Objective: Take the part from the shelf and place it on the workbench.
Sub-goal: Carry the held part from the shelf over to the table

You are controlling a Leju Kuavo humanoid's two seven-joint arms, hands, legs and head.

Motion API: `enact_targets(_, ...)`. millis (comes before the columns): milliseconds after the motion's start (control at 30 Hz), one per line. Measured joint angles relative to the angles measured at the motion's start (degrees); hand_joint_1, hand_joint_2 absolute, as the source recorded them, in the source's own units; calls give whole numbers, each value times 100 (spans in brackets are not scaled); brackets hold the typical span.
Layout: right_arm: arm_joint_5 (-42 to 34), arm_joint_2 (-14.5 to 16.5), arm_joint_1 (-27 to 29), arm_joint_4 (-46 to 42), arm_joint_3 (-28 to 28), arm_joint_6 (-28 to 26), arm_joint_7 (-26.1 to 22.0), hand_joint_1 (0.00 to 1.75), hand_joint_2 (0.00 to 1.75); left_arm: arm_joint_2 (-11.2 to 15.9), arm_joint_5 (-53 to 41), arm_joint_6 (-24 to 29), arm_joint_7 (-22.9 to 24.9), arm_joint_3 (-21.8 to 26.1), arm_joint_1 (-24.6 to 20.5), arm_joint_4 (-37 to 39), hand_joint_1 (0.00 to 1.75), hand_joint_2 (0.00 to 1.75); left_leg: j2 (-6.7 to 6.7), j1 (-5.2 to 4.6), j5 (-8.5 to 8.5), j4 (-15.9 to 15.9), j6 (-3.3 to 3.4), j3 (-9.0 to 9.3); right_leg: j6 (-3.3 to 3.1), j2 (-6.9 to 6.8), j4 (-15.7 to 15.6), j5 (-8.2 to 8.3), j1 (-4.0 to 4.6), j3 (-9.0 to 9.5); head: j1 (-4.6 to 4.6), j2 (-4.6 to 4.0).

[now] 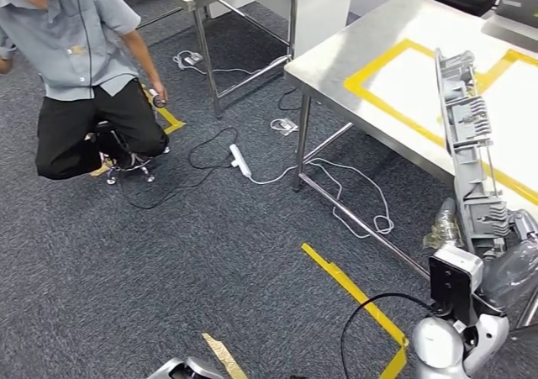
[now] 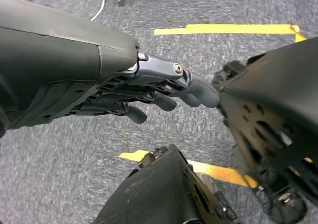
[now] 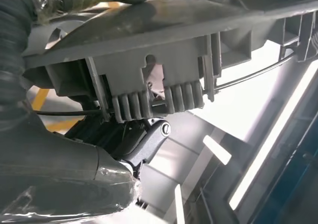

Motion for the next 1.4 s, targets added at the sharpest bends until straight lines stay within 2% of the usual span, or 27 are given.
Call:
enact_targets(67, 26, -36, 6, -21, 9, 0, 49, 175, 175, -1, 7, -27, 66, 18, -3, 0, 0, 175, 129, -4, -32, 13, -54, 18, 29, -223, -819, 322, 0, 475, 3, 0)
enact_targets(100, 39, -46, 5, -38, 21, 0, 64, 175, 175, 1, 8, -38, 92, 29, -1, 0, 0, 175, 183, -17, -47, 27, -86, 26, 4, -311, -1140, 416, 11, 660, -3, 0)
enact_targets(167, 51, -61, 6, -66, 46, 0, 74, 175, 175, 4, 9, -57, 131, 52, 0, 0, 0, 175, 273, -44, -59, 49, -142, 40, -84, -341, -1349, 441, 44, 780, -11, 0)
enact_targets(233, 50, -78, 15, -83, 58, 0, 78, 175, 175, 1, 13, -69, 152, 73, -2, 0, 0, 175, 323, -29, -85, 68, -194, 51, -181, -217, -1344, 462, 37, 751, -12, 0)
enact_targets(300, 49, -91, 15, -102, 67, 0, 80, 175, 175, 1, 20, -75, 160, 90, 2, 0, 0, 175, 131, 3, -280, 289, -249, -28, -263, -97, -1347, 480, 20, 741, -18, 1)
enact_targets(367, 48, -93, 11, -115, 88, 0, 82, 175, 175, 4, 25, -82, 169, 97, 11, 0, 0, 175, -137, 19, -661, 959, -272, -319, -311, 23, -1349, 495, 16, 736, -29, 0)
enact_targets(433, 47, -95, 12, -116, 109, 0, 92, 175, 175, 7, 26, -93, 193, 105, 14, 0, 0, 175, -212, 17, -906, 1655, -256, -653, -329, 169, -1349, 503, 36, 732, -30, 0)
enact_targets(467, 46, -96, 13, -116, 117, 0, 102, 175, 175, 7, 29, -97, 216, 111, 15, 0, 0, 175, -224, 12, -869, 1754, -231, -713, -335, 253, -1349, 507, 51, 732, -30, 0)
enact_targets(500, 46, -97, 13, -117, 123, 0, 113, 175, 175, 6, 36, -102, 242, 118, 16, 0, 0, 175, -248, 5, -721, 1624, -190, -668, -340, 340, -1348, 512, 66, 732, -30, 1)
enact_targets(533, 46, -97, 14, -119, 129, 0, 122, 175, 175, 5, 45, -108, 275, 124, 17, 0, 0, 175, -305, -7, -502, 1302, -134, -529, -342, 424, -1348, 519, 80, 732, -29, 1)
enact_targets(600, 47, -99, 13, -123, 145, 0, 133, 175, 175, 15, 83, -127, 373, 140, 28, 1, 0, 175, -595, -31, -149, 541, 11, -193, -336, 575, -1345, 536, 84, 720, -20, 0)
enact_targets(667, 47, -104, 19, -129, 157, 0, 138, 175, 175, 20, 118, -145, 468, 167, 39, 2, 0, 175, -786, -52, -67, 167, 88, -27, -293, 704, -1342, 560, 56, 680, -34, 0)
enact_targets(733, 45, -115, 37, -142, 160, 0, 142, 175, 175, 0, 131, -154, 508, 195, 35, 2, 0, 175, -684, -42, -55, 79, 75, 6, -225, 833, -1358, 589, 36, 640, -58, 1)
enact_targets(767, 45, -126, 49, -152, 160, 0, 144, 175, 175, -8, 133, -160, 515, 207, 33, 2, 0, 175, -606, -23, -30, 23, 63, 25, -196, 786, -1330, 561, 49, 601, -50, 0)
enact_targets(800, 45, -134, 53, -162, 163, 0, 143, 175, 175, -15, 137, -165, 519, 220, 32, 2, 0, 175, -522, -4, -4, -32, 52, 45, -167, 655, -1220, 477, 66, 530, -29, 0)
enact_targets(867, 46, -151, 48, -176, 169, 0, 140, 175, 175, -16, 142, -175, 526, 246, 35, 2, 0, 175, -354, 7, 21, -84, 37, 64, -115, 257, -657, 144, 81, 250, 14, -1)
enact_targets(900, 46, -158, 42, -177, 173, 0, 139, 175, 175, -16, 144, -177, 530, 256, 36, 2, 0, 175, -273, 3, 18, -82, 34, 61, -86, 132, -280, -31, 65, 80, 28, -1)
enact_targets(933, 45, -169, 45, -178, 173, 0, 140, 175, 175, -17, 144, -178, 534, 263, 37, 2, 0, 175, -191, 1, 12, -79, 28, 61, -58, 72, 23, -139, 46, -54, 29, -1)
enact_targets(967, 45, -180, 54, -178, 173, 0, 144, 175, 175, -17, 144, -181, 544, 267, 38, 1, 0, 175, -111, 2, 4, -78, 18, 63, -32, 40, 155, -149, 26, -106, 30, -1)
enact_targets(1000, 45, -191, 62, -178, 172, 0, 148, 175, 175, -18, 150, -186, 565, 270, 37, 1, 0, 175, -36, 7, -7, -73, 3, 67, -8, 11, 51, -51, 8, -41, 31, -1)
enact_targets(1067, 46, -207, 70, -181, 171, 0, 158, 175, 175, -20, 184, -210, 665, 282, 37, 0, 0, 175, 101, 14, -44, -43, -50, 80, 26, -153, -700, 275, -9, 369, 31, -1)
enact_targets(1133, 45, -216, 71, -191, 172, 0, 161, 175, 175, -17, 250, -246, 822, 308, 42, 1, 0, 175, 196, -9, -88, 0, -119, 87, -21, -327, -1291, 449, 4, 713, 26, 0)
enact_targets(1167, 41, -222, 78, -196, 173, 0, 161, 175, 175, -16, 287, -261, 909, 329, 46, 1, 0, 175, 233, -24, -101, 16, -147, 92, -69, -357, -1374, 446, 15, 763, 22, 0)
enact_targets(1233, 35, -240, 104, -202, 173, 0, 160, 175, 175, -20, 364, -279, 1070, 383, 51, 0, 0, 175, 305, -28, -116, 28, -192, 108, -171, -250, -1349, 459, 18, 748, 13, 0)
enact_targets(1267, 33, -253, 115, -204, 174, 0, 159, 175, 175, -24, 401, -285, 1148, 415, 55, 0, 0, 175, 276, -15, -154, 51, -221, 110, -208, -195, -1347, 466, 12, 740, 12, 0)
enact_targets(1333, 37, -275, 123, -212, 198, 0, 152, 175, 175, -27, 468, -290, 1279, 485, 73, 0, 0, 175, 56, 16, -402, 362, -272, -8, -280, -70, -1353, 486, -3, 734, 5, 0)
enact_targets(1400, 48, -294, 128, -217, 264, 0, 138, 175, 175, -27, 516, -290, 1372, 553, 94, 0, 0, 175, -169, 29, -807, 1112, -285, -342, -322, 63, -1354, 496, 0, 728, -2, 1)
